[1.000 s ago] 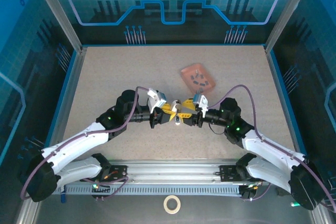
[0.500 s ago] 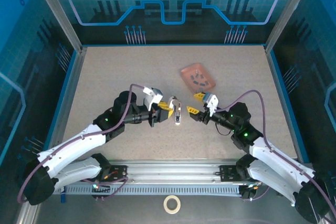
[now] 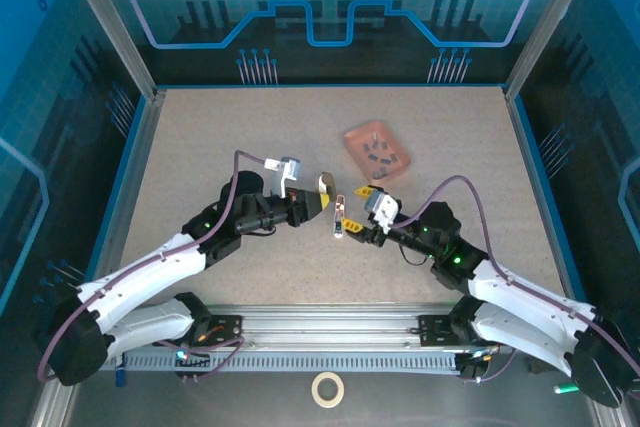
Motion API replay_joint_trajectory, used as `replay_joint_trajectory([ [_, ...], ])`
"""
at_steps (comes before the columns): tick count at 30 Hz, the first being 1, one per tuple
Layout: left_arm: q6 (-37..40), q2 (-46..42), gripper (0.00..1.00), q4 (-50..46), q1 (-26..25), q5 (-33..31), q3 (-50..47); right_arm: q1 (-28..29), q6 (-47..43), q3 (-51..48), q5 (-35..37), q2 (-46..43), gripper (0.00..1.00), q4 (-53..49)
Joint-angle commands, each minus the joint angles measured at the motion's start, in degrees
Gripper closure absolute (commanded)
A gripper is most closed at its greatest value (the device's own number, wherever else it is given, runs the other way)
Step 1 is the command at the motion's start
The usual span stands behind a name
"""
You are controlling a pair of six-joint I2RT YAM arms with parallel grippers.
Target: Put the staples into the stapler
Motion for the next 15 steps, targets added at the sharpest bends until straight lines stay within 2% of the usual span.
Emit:
replay_joint_trajectory([
  [1,-3.75,0.52,0.88,2.21,-0.42,-0.39,0.23,1.16,-0.38,0.48,5.40,2.33,0.36,7.74],
  [11,-3.99,1.49,0.89,2.99,-1.17,0.70,0.75,1.37,1.97,2.28,5.49,10.01,0.38,15.73],
  [15,-4.11,1.42,0.89,3.77,-1.18,1.41,0.76,1.15,2.15,2.58,9.00,11.75,0.42,16.62],
])
